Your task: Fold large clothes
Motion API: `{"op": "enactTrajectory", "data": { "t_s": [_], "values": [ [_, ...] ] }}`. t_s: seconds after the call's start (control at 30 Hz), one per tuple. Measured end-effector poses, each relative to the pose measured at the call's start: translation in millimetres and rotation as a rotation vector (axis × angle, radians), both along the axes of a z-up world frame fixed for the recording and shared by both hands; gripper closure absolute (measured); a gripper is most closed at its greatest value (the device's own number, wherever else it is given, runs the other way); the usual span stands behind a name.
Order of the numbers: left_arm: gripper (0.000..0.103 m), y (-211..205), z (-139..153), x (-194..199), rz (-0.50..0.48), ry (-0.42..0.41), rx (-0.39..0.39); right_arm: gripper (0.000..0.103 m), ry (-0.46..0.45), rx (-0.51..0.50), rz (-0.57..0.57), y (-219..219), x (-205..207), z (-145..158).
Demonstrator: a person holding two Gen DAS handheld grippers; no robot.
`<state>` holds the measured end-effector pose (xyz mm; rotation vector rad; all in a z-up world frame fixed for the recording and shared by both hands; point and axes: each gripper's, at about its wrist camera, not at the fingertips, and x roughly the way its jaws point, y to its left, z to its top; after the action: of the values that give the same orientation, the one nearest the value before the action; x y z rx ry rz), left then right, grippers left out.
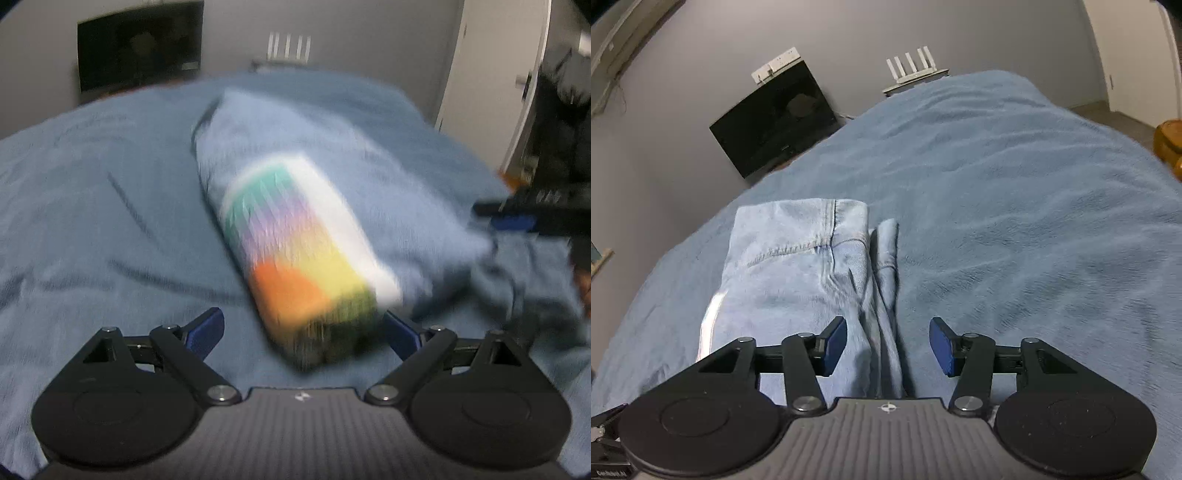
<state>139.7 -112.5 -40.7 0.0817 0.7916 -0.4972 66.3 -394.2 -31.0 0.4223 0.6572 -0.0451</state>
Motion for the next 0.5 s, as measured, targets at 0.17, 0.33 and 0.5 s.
{"op": "enactTrajectory", "data": {
  "t_s": [0.17,0.33,0.5],
  "values": [
    [0.008,-10.0,-19.1,-25.4,0.065,0.13,0.026,0.032,0.098,-0.093,0.056,17.3,-22.0,5.5],
    [0.001,-34.6,-28.3,-46.3,0.072,0.058,0.138,0.018,0.253,-0.128,0.107,30.9,-21.7,-6.5],
    [0.0,-46.1,-40.2,-47.8,0.051,0.049,0.176,0.016,0.348,-0.211,0.216,55.4,-14.6,-19.5]
  ]
}}
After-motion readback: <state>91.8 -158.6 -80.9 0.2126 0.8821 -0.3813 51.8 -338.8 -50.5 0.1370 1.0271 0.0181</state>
